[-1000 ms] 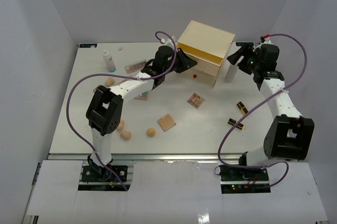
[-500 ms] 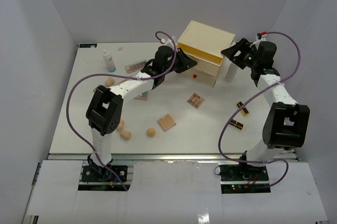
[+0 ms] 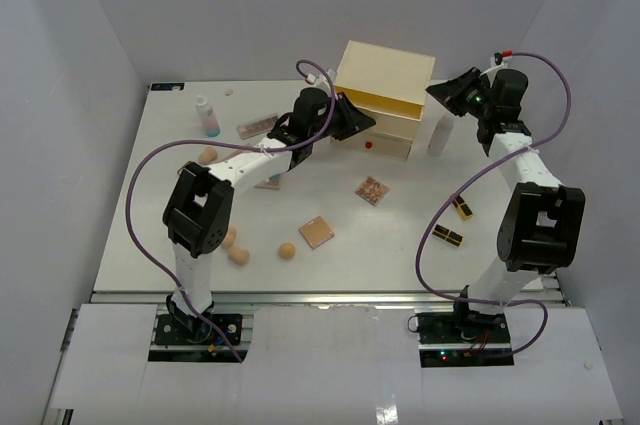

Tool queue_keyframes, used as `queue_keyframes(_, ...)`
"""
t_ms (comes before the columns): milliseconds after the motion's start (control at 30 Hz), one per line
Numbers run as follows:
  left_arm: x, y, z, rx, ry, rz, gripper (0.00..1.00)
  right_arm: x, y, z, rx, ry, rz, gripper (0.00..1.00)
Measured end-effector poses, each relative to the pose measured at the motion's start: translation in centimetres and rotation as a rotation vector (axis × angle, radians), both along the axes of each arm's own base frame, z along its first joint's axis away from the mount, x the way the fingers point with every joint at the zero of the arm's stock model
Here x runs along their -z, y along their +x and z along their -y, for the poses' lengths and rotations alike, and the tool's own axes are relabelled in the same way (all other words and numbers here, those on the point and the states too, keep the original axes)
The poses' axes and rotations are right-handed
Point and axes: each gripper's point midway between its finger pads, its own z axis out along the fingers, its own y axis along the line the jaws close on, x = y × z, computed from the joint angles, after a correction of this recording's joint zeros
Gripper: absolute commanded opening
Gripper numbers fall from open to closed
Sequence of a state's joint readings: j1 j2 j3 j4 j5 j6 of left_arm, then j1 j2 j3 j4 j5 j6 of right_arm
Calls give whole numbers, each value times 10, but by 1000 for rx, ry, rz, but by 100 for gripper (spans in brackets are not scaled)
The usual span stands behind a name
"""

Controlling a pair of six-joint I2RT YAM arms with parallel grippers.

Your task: Organize the makeup

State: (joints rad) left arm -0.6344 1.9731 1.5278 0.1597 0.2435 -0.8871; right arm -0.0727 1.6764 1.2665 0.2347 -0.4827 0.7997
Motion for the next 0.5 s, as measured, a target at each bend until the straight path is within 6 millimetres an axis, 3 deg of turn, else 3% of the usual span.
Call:
queue_keyframes(300, 3, -25, -22, -3, 4, 7, 0, 2, 4, -7, -28, 34, -6, 12)
queue_keyframes(500, 2, -45, -33, 27, 18, -11, 0, 48, 3, -2, 7, 17, -134, 16)
